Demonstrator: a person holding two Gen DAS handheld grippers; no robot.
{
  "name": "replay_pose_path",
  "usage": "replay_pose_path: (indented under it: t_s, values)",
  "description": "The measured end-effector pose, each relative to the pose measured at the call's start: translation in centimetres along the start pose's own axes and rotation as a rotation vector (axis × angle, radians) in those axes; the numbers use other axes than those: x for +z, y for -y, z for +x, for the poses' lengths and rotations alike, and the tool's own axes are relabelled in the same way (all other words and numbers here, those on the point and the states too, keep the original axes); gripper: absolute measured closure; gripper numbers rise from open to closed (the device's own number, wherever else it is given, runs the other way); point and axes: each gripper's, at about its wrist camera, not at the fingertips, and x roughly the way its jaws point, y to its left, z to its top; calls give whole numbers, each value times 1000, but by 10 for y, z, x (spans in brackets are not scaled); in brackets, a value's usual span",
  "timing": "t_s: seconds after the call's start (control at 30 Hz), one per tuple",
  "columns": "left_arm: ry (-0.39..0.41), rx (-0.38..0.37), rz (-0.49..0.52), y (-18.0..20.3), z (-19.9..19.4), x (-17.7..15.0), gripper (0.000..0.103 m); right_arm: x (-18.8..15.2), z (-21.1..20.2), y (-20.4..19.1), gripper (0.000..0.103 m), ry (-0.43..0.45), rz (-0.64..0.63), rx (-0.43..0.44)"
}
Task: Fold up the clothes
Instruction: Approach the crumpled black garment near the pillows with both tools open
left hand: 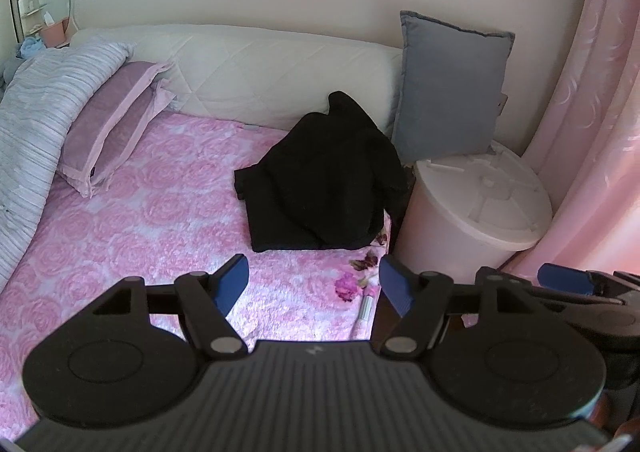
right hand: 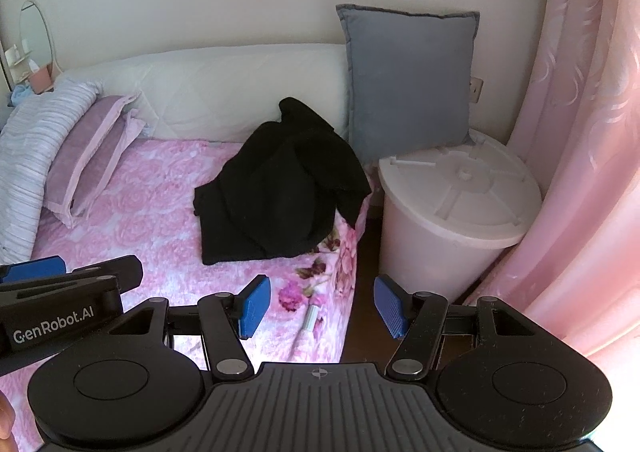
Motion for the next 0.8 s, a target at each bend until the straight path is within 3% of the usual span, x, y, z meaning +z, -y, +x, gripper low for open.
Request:
replay_pose_path:
  t_s: [0.8]
  values:
    - [3, -12, 6, -17, -10, -7, 33, -4, -16, -13, 42, 31, -5, -38]
